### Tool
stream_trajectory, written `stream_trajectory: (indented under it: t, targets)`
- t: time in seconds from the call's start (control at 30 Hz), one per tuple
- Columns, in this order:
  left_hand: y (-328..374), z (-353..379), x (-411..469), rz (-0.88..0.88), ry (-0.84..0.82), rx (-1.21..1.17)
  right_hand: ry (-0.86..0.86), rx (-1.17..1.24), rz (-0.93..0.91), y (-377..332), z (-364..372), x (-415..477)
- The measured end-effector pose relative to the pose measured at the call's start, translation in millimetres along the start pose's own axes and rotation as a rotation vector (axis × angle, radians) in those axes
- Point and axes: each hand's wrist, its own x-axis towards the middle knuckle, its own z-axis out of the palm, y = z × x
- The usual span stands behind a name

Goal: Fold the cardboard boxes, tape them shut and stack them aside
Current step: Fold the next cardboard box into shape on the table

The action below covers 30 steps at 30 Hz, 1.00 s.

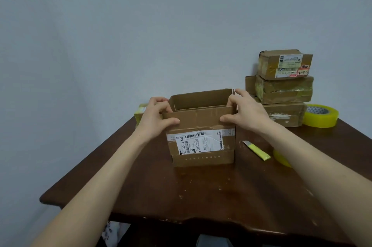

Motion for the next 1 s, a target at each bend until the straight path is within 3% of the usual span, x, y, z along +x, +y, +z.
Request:
stream_trajectory:
  t: [0.1,0.27,0.47,0.63,0.87,1.0]
  targets:
    - [-3,2,-3,0.093,-0.033,0.102,0.055,0.048,-0.032,0,9,-5]
    - [1,8,-7,0.106,0.130,0.402,0.126,0.033,-0.072,-8,13,-7]
    - [-6,-8,1,0.116,0.109,0.136,0.203,0.154,-0.068,-10,1,3]
    - [-8,-10,8,0.053,-0.149,0.075,0.086,0.402,0.005,2,4,10]
    - [-11,14,7,0.005,0.046,0.089,0.098,0.486,-0.021,12,15,3]
    - [-4,12,3,0.045,0.084,0.280,0.170,0.417,0.017,13,18,3]
